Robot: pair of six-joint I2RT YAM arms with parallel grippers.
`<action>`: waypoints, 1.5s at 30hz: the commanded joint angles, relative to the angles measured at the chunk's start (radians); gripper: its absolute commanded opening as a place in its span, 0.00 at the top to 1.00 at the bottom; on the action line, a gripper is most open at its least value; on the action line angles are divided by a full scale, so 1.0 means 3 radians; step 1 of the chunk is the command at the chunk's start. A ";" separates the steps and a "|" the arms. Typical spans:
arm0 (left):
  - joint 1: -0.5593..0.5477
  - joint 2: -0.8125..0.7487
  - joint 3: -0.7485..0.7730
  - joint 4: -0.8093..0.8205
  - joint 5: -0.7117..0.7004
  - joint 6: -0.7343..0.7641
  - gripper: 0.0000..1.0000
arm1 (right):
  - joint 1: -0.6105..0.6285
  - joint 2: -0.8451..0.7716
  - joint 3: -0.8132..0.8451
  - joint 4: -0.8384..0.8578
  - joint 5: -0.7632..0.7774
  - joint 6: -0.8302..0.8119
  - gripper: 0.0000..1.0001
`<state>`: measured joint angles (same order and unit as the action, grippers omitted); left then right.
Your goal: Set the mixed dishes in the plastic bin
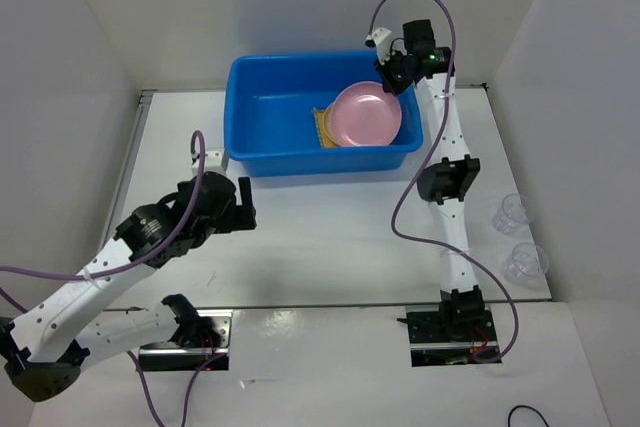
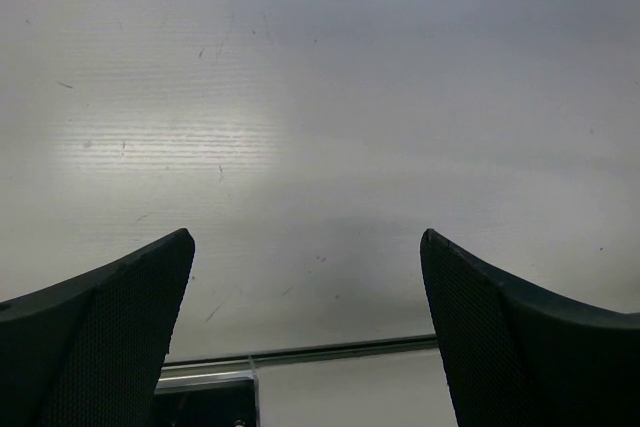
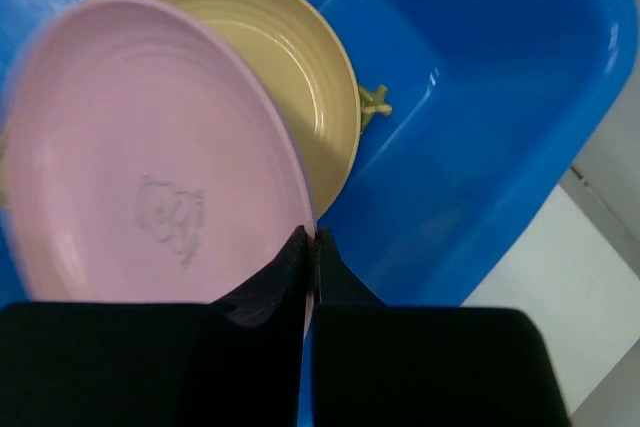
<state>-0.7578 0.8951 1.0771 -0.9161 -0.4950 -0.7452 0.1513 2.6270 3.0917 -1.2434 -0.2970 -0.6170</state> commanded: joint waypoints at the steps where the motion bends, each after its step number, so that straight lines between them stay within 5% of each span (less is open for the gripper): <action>1: 0.0015 0.0114 -0.0011 -0.0024 -0.0099 -0.0083 0.00 | 0.0033 0.0216 0.0151 0.0207 0.0171 0.0017 1.00; 18: 0.0015 0.0340 0.0019 -0.0055 -0.0130 -0.0144 0.00 | 0.0002 0.0641 0.0151 0.0923 0.0387 0.0016 0.97; 21: 0.0015 0.0371 0.0020 -0.0055 -0.0130 -0.0144 0.00 | 0.0002 0.0641 0.0151 0.1096 0.0448 0.0052 0.85; 25: 0.0015 0.0371 0.0020 -0.0055 -0.0130 -0.0144 0.00 | 0.0002 0.0641 0.0151 0.1230 0.0575 0.0052 0.32; 28: 0.0015 0.0401 0.0020 -0.0055 -0.0130 -0.0144 0.00 | 0.0002 0.0443 0.0151 0.1230 0.0576 0.0200 0.09; 30: 0.0015 0.0401 0.0020 -0.0055 -0.0130 -0.0144 0.00 | 0.0002 0.0172 0.0151 0.1021 0.0530 0.0292 0.02; 37: 0.0015 0.0141 0.0020 -0.0086 -0.0160 -0.0175 0.00 | 0.0002 -0.0763 0.0106 -0.0199 0.0780 0.0665 0.02; 39: 0.0015 0.0064 0.0020 -0.0050 -0.0160 -0.0139 0.00 | 0.0002 -0.1243 -0.0714 -0.0166 0.1132 0.0738 0.02; 42: 0.0015 0.0033 0.0020 -0.0019 -0.0124 -0.0139 0.00 | -0.0110 -0.2102 -0.2684 -0.0166 0.1276 0.0636 0.02; 45: 0.0015 -0.0033 -0.0011 0.0011 -0.0084 -0.0103 0.00 | -0.0471 -0.2951 -0.3752 0.0115 0.1307 0.0635 0.02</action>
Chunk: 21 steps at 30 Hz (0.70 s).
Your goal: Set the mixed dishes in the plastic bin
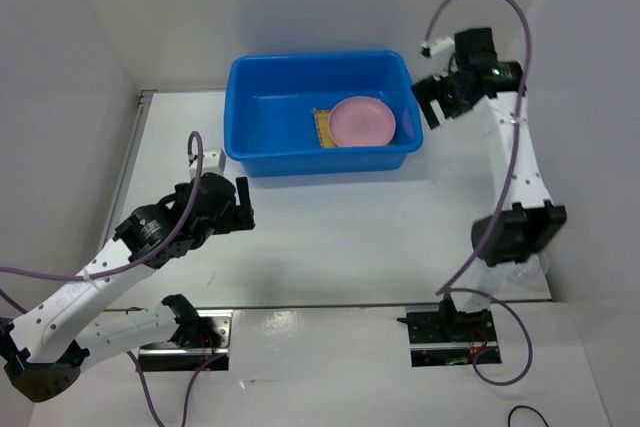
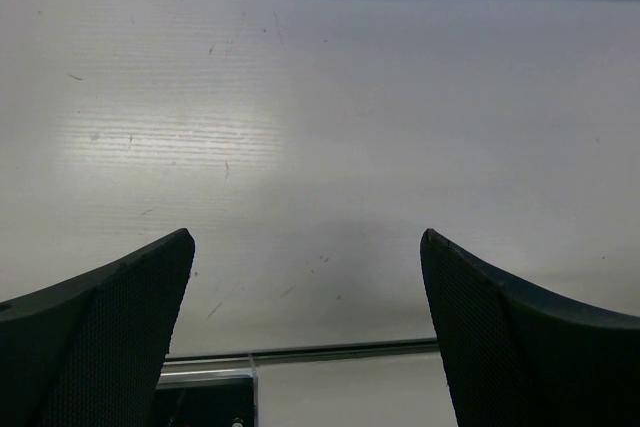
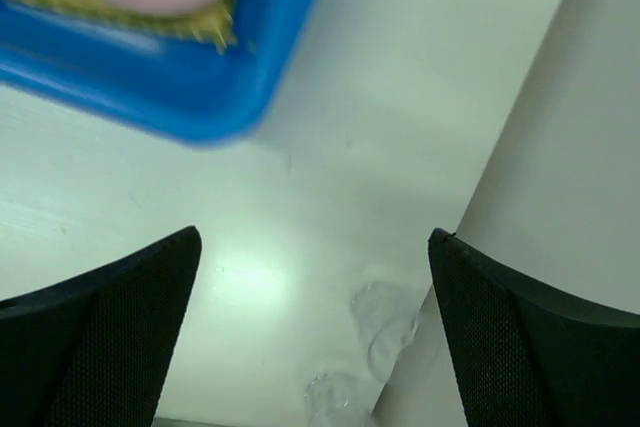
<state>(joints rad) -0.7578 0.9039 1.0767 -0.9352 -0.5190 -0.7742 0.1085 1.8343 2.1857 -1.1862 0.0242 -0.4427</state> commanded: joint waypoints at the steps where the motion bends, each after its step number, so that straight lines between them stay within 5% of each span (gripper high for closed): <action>1: 0.0015 -0.0063 -0.0010 0.0075 0.0032 0.0024 0.00 | -0.0453 -0.0498 -0.1287 0.0006 0.0236 0.0054 0.02; 6: 0.0015 -0.0175 -0.0040 0.0172 0.0099 0.0090 0.00 | -0.1234 -0.1236 -0.2527 0.0410 0.0323 -0.0211 0.05; 12: 0.0015 -0.0211 -0.0040 0.0172 0.0175 0.0126 0.00 | -0.1517 -0.1610 -0.3464 0.0860 0.0466 -0.0483 0.08; 21: 0.0015 -0.0303 -0.0040 0.0203 0.0176 0.0126 0.00 | -0.1696 -0.1355 -0.3752 0.1264 0.0466 -0.0636 0.09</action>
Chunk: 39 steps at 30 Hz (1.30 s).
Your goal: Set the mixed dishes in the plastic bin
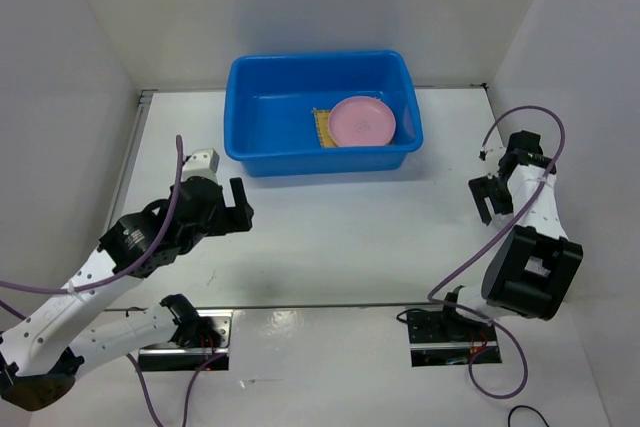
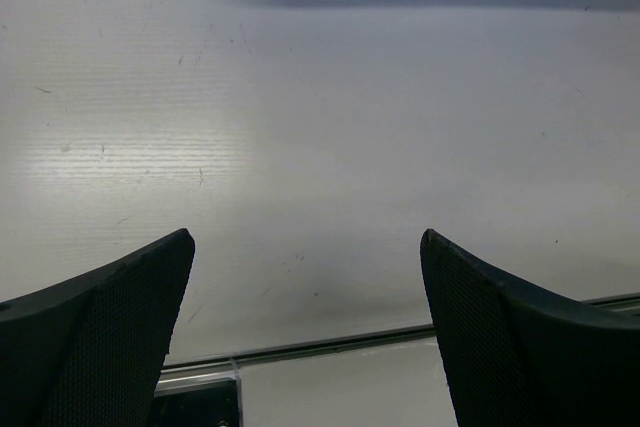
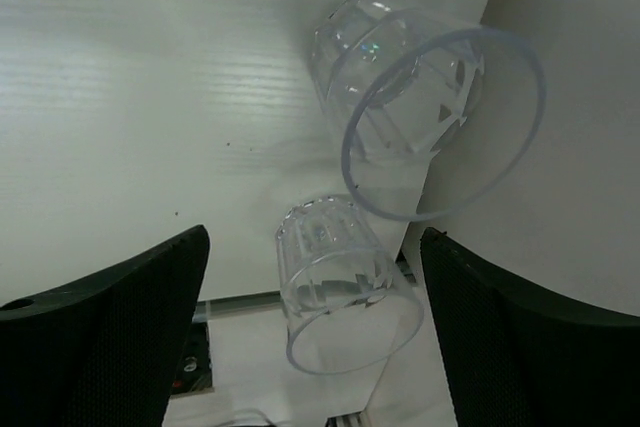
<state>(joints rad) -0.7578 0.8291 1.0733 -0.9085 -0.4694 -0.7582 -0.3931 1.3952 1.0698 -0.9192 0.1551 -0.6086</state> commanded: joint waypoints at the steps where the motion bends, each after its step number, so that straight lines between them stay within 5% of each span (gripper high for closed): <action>1: 0.0015 -0.0054 -0.0029 0.0114 0.0010 0.0073 0.00 | -0.0055 0.0160 -0.0033 0.0420 0.0030 -0.0113 0.11; 6: 0.0015 -0.0054 -0.0029 0.0114 0.0010 0.0073 0.00 | -0.0055 0.0502 -0.0002 0.0523 -0.0006 -0.0114 0.22; 8: 0.0015 -0.0054 -0.0029 0.0114 0.0010 0.0073 0.00 | -0.0055 0.0585 0.0074 0.0492 -0.0143 -0.0149 0.48; 9: 0.0015 -0.0054 -0.0029 0.0114 0.0010 0.0073 0.00 | -0.0055 0.0616 0.0105 0.0462 -0.0199 -0.0149 0.68; 10: 0.0015 -0.0054 -0.0029 0.0114 0.0010 0.0073 0.00 | -0.0090 0.0616 0.0156 0.0431 -0.0286 -0.0149 1.00; 17: 0.0015 -0.0090 -0.0029 0.0114 -0.0020 0.0073 0.00 | 0.0011 -0.0309 0.1054 -0.0049 -0.0609 -0.0042 1.00; 21: 0.0015 -0.0125 -0.0060 0.0114 -0.0020 0.0042 0.00 | 0.0603 -0.0238 0.2639 -0.0678 -0.1022 -0.0144 1.00; 26: 0.0015 -0.0125 -0.0060 0.0083 -0.0117 0.0006 0.00 | 0.2058 0.0328 0.4090 -0.0960 -0.1064 0.0152 1.00; 30: 0.0015 -0.0248 -0.0060 0.0052 -0.0148 -0.0060 0.00 | 0.2704 0.1253 0.5140 -0.1272 -0.0897 0.0234 1.00; 39: 0.0015 -0.0601 -0.0060 0.0022 -0.0317 -0.0224 0.00 | 0.3376 0.3063 0.6255 -0.1272 -0.0696 0.0193 1.00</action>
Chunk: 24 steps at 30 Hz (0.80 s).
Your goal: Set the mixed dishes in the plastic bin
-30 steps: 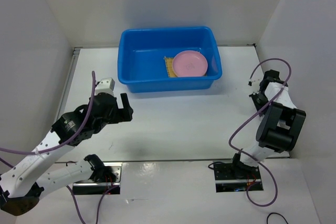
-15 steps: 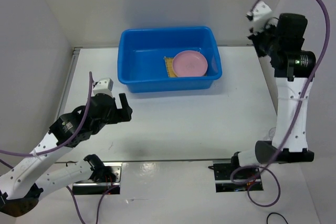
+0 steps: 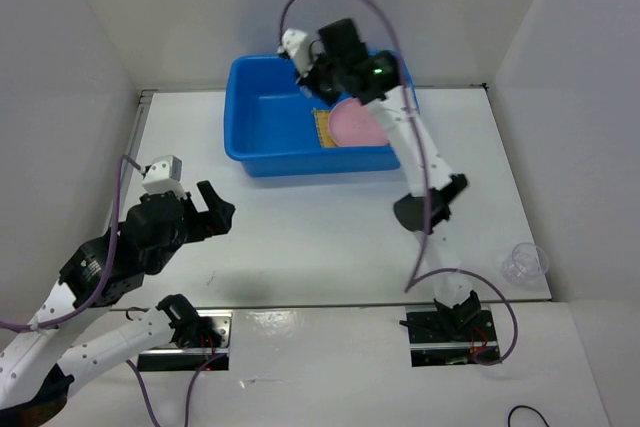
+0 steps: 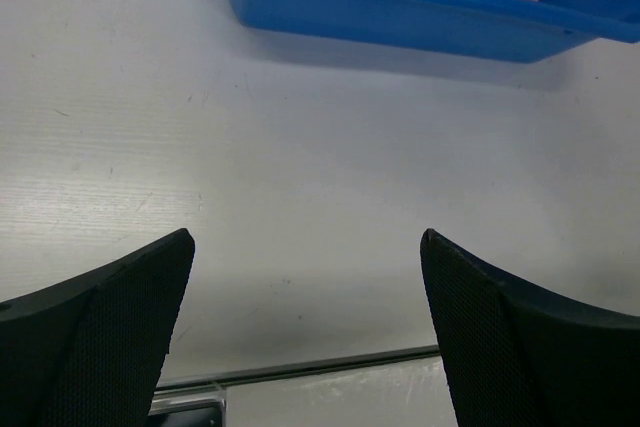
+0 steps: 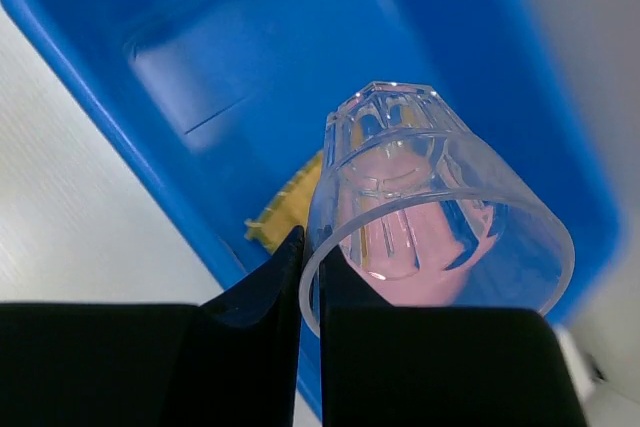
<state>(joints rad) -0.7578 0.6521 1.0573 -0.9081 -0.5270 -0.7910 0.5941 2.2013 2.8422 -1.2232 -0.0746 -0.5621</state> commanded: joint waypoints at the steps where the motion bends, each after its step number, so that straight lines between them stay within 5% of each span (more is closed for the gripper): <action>1: 0.0015 -0.0011 -0.0006 -0.0010 -0.0155 -0.0114 0.00 | 0.0085 0.0540 0.0627 -0.0259 0.0070 0.0038 1.00; 6: 0.0015 0.0020 -0.0006 -0.0010 -0.0156 -0.0114 0.00 | 0.0085 0.1385 0.0967 -0.0228 0.0070 -0.0039 1.00; 19: 0.0015 0.0158 -0.0006 -0.0010 -0.0156 -0.0114 0.00 | 0.0116 0.2045 0.0967 -0.0151 0.0079 -0.0243 1.00; 24: 0.0015 0.0127 -0.0006 -0.0010 -0.0186 -0.0114 0.00 | 0.0146 0.1948 0.0967 -0.0116 0.0075 -0.0238 0.81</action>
<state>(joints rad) -0.7578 0.7013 1.0573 -0.9207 -0.5568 -0.8162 0.6250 2.8155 3.0909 -1.2957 -0.0570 -0.6247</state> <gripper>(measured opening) 1.001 0.169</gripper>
